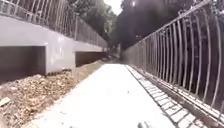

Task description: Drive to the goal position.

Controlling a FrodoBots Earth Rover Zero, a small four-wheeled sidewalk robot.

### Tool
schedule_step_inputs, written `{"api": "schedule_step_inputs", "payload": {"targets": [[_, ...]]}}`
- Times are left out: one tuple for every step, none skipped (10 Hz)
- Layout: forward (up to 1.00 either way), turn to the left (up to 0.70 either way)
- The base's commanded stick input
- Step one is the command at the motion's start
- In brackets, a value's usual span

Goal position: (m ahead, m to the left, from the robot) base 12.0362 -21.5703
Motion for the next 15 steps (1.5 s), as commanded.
{"api": "schedule_step_inputs", "payload": {"targets": [[0.70, -0.24], [0.70, -0.01], [0.70, 0.10], [0.70, 0.09], [0.70, -0.14], [0.70, -0.34], [0.70, -0.33], [0.70, -0.30], [0.70, 0.10], [0.70, 0.03], [0.70, 0.03], [0.70, 0.00], [0.70, 0.03], [0.70, -0.31], [0.70, -0.32]]}}
